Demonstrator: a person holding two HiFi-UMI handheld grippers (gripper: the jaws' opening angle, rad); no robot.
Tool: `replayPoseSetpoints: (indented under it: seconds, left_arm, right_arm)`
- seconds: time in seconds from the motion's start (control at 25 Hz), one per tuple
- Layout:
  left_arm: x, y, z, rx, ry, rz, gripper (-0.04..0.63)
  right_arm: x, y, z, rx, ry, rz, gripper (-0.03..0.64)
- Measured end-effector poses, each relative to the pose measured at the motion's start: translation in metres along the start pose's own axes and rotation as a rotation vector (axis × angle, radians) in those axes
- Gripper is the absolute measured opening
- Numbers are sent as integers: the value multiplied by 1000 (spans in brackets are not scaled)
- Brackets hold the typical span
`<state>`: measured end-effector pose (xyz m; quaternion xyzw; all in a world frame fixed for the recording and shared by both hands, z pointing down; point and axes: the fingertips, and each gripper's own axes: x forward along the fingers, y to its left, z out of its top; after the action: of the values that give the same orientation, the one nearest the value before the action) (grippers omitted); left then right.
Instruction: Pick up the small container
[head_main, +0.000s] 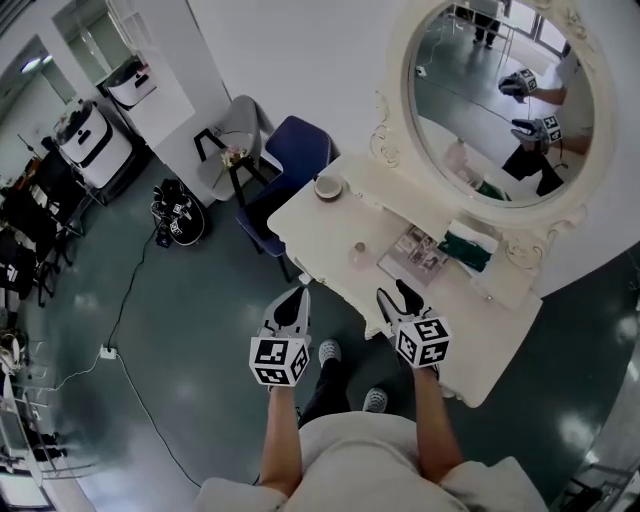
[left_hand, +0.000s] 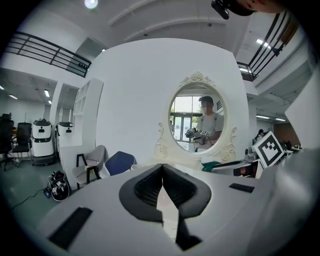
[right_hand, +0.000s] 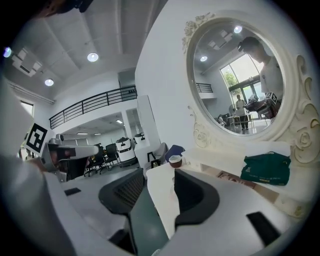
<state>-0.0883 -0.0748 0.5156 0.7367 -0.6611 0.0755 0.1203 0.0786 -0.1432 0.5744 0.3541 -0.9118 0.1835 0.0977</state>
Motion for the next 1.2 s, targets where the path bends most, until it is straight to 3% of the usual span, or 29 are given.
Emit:
replayPoseSetpoints:
  seconds: [0.28,0.64,0.92,1.2]
  left_arm:
    - [65,26,11,36,39,-87,29]
    - [126,52,7,28,72,-210,28]
    - [150,54,-3,58,112,-338,29]
    - [158,62,-9,70,115,-400,29]
  right_arm:
    - [61,-13,26,-30,-33,-57,199]
    - [133,-25,21,-116,16,-81,204]
    - [172,-38,1,-131,40,-132,204]
    - [204,-54,-41,-131,122,-156,204]
